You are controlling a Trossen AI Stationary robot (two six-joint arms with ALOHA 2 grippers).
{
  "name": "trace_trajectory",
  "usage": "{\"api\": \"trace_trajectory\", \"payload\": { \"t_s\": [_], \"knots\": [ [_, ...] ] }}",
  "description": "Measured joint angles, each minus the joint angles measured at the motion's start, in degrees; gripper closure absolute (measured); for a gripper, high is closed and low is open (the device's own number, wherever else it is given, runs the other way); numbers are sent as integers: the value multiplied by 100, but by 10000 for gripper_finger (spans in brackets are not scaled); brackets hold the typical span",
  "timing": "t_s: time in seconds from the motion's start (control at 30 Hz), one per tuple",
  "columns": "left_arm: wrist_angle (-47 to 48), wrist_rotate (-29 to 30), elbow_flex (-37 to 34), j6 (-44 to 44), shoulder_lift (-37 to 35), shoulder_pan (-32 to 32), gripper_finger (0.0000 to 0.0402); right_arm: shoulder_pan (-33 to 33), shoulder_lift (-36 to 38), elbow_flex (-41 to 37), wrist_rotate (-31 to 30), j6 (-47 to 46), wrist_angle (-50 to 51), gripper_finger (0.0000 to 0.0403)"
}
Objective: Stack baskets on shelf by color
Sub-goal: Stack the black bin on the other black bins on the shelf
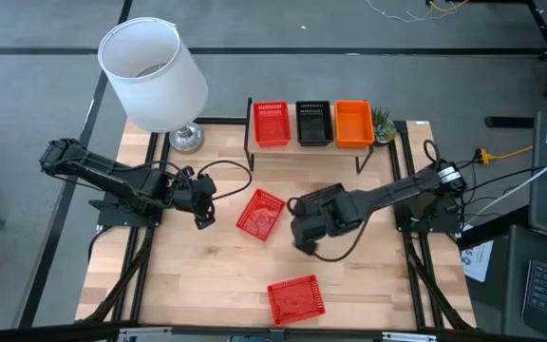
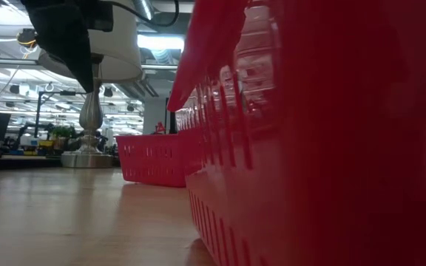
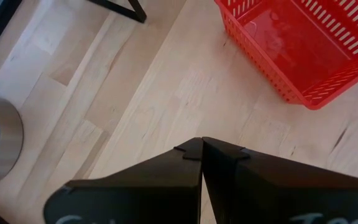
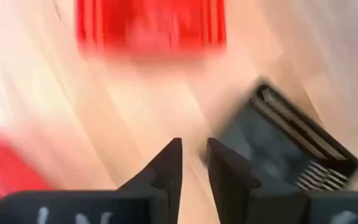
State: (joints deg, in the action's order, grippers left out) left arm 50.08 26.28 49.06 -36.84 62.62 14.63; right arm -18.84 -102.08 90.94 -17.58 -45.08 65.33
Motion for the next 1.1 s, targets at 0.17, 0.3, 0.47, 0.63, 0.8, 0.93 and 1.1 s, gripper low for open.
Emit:
{"api": "trace_trajectory", "payload": {
  "t_s": [0.17, 0.3, 0.47, 0.63, 0.8, 0.93, 1.1],
  "knots": [
    [-8, 0, 0, 0, -1, 0, 401, -214, -229, -24, -918, -445, -936, 328],
    [-6, 0, 0, -4, 0, 2, 401, -209, -568, -26, -1160, -1238, -838, 328],
    [-6, 0, 0, -7, -1, 0, 401, -196, -1043, -44, -1084, -1947, -580, 328],
    [-6, 0, 1, -7, 0, 1, 401, -59, -1146, -39, -1081, -2969, 94, 337],
    [-4, 0, 0, -4, -1, 2, 401, 12, -1149, -39, -1100, -3220, 362, 340],
    [-4, 0, 0, -5, 0, 1, 401, 67, -1169, -39, -1097, -3220, 313, 340],
    [-8, -2, 0, -5, 1, 2, 401, 47, -1275, -113, -1101, -3221, 208, 341]
  ]
}}
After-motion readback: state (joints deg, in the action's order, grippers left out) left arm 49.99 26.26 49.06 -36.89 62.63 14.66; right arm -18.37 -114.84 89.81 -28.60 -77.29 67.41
